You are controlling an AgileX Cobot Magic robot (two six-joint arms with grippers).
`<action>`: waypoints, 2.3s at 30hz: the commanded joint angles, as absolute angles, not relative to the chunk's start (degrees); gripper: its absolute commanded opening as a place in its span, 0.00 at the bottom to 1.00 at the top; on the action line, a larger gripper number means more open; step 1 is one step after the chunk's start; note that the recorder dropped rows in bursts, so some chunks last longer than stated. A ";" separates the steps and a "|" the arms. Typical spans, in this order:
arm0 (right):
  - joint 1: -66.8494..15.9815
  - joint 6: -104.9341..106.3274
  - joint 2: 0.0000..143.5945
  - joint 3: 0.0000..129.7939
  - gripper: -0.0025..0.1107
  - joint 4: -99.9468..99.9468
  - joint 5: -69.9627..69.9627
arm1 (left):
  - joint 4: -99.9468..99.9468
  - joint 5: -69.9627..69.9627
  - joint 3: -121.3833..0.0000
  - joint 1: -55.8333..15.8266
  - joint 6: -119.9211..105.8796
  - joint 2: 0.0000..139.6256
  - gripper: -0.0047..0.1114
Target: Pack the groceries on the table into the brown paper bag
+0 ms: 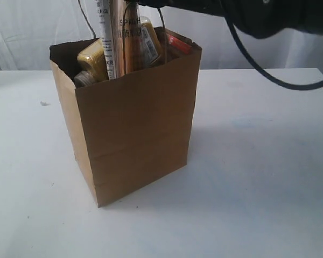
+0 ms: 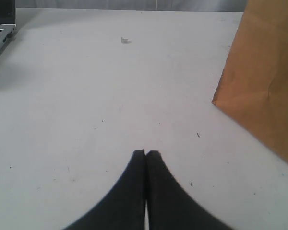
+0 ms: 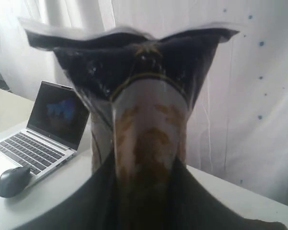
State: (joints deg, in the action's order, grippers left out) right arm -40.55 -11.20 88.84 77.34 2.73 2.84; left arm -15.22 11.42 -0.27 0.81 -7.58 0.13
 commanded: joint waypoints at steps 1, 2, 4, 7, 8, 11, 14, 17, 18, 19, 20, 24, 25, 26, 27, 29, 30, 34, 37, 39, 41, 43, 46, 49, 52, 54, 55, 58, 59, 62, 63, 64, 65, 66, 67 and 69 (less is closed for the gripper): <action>-40.61 -8.42 87.56 75.28 0.02 4.12 10.43 | -15.65 11.12 0.00 0.59 -7.70 0.00 0.04; -40.61 -7.82 87.56 74.41 0.02 4.12 10.43 | -15.65 11.12 0.00 0.59 -7.70 0.00 0.04; -40.61 -7.68 87.56 73.13 0.02 4.39 10.43 | -15.65 11.12 0.00 0.59 -7.70 0.00 0.04; -40.61 -7.68 87.56 70.76 0.02 4.70 11.42 | -15.65 11.12 0.00 0.59 -7.70 0.00 0.04; -40.61 -7.68 87.56 69.94 0.02 4.70 12.36 | -15.65 11.12 0.00 0.59 -7.70 0.00 0.04; -40.61 -7.68 87.56 68.56 0.02 4.70 13.82 | -15.65 11.12 0.00 0.59 -7.70 0.00 0.04; -40.61 -7.68 87.56 68.13 0.02 4.80 13.60 | -15.65 11.12 0.00 0.59 -7.70 0.00 0.04; -40.61 -7.68 87.56 67.89 0.02 5.09 15.05 | -15.65 11.12 0.00 0.59 -7.70 0.00 0.04; -40.61 -7.68 87.56 67.89 0.02 5.20 16.89 | -15.65 11.12 0.00 0.59 -7.70 0.00 0.04; -40.61 -7.68 87.56 67.89 0.02 5.20 18.26 | -15.65 11.12 0.00 0.59 -7.70 0.00 0.04; -40.61 -7.68 87.56 67.89 0.02 5.20 19.10 | -15.65 11.12 0.00 0.59 -7.70 0.00 0.04; -40.61 -7.68 87.56 67.89 0.02 5.20 18.97 | -15.65 11.12 0.00 0.59 -7.70 0.00 0.04; -40.61 -7.68 87.56 67.89 0.02 5.20 17.08 | -15.65 11.12 0.00 0.59 -7.70 0.00 0.04; -40.61 -7.68 87.56 67.89 0.02 5.20 16.07 | -15.65 11.12 0.00 0.59 -7.70 0.00 0.04; -40.61 -7.68 87.56 67.89 0.02 5.20 14.54 | -15.65 11.12 0.00 0.59 -7.70 0.00 0.04; -40.61 -7.68 87.56 67.89 0.02 5.20 13.86 | -15.65 11.12 0.00 0.59 -7.70 0.00 0.04; -40.61 -7.68 87.56 67.89 0.02 5.20 13.86 | -15.65 11.12 0.00 0.59 -7.70 0.00 0.04; -40.61 -12.87 87.46 67.89 0.02 5.20 17.09 | -15.65 11.12 0.00 0.59 -7.70 0.00 0.04; -41.24 -12.49 87.46 67.77 0.02 4.93 24.40 | -15.65 11.12 0.00 0.59 -7.70 0.00 0.04; -41.82 -11.14 87.46 66.98 0.02 4.93 27.37 | -15.65 11.12 0.00 0.59 -7.70 0.00 0.04; -43.14 -7.64 87.46 64.52 0.02 4.93 31.60 | -15.65 11.12 0.00 0.59 -7.70 0.00 0.04; -44.14 -4.64 87.46 61.07 0.02 4.78 39.65 | -15.65 11.12 0.00 0.59 -7.70 0.00 0.04; -44.13 -4.64 87.46 58.52 0.02 3.85 43.16 | -15.65 11.12 0.00 0.59 -7.70 0.00 0.04; -44.13 -3.59 87.43 56.48 0.02 3.44 45.56 | -15.65 11.12 0.00 0.59 -7.70 0.00 0.04; -44.13 -2.62 87.27 55.64 0.02 3.30 45.97 | -15.65 11.12 0.00 0.59 -7.70 0.00 0.04; -44.13 -1.02 86.92 55.10 0.02 3.30 46.16 | -15.65 11.12 0.00 0.59 -7.70 0.00 0.04; -44.13 0.00 86.92 54.84 0.02 3.30 46.02 | -15.65 11.12 0.00 0.59 -7.70 0.00 0.04; -43.36 0.00 86.92 54.11 0.02 2.56 43.48 | -15.65 11.12 0.00 0.59 -7.70 0.00 0.04; -42.95 0.00 86.92 53.88 0.02 2.56 42.20 | -15.65 11.12 0.00 0.59 -7.70 0.00 0.04; -42.23 0.00 86.92 53.93 0.02 2.56 38.05 | -15.65 11.12 0.00 0.59 -7.70 0.00 0.04; -42.08 0.33 86.92 53.93 0.02 2.71 37.25 | -15.65 11.12 0.00 0.59 -7.70 0.00 0.04; -42.08 0.44 86.92 53.93 0.02 2.81 37.25 | -15.65 11.12 0.00 0.59 -7.70 0.00 0.04; -42.08 0.41 86.92 53.93 0.02 2.81 37.35 | -15.65 11.12 0.00 0.59 -7.70 0.00 0.04; -42.08 0.41 86.92 53.93 0.02 2.81 37.79 | -15.65 11.12 0.00 0.59 -7.70 0.00 0.04; -42.08 0.41 86.92 53.93 0.02 2.81 38.22 | -15.65 11.12 0.00 0.59 -7.70 0.00 0.04; -42.08 0.41 86.92 53.93 0.02 2.41 39.01 | -15.65 11.12 0.00 0.59 -7.70 0.00 0.04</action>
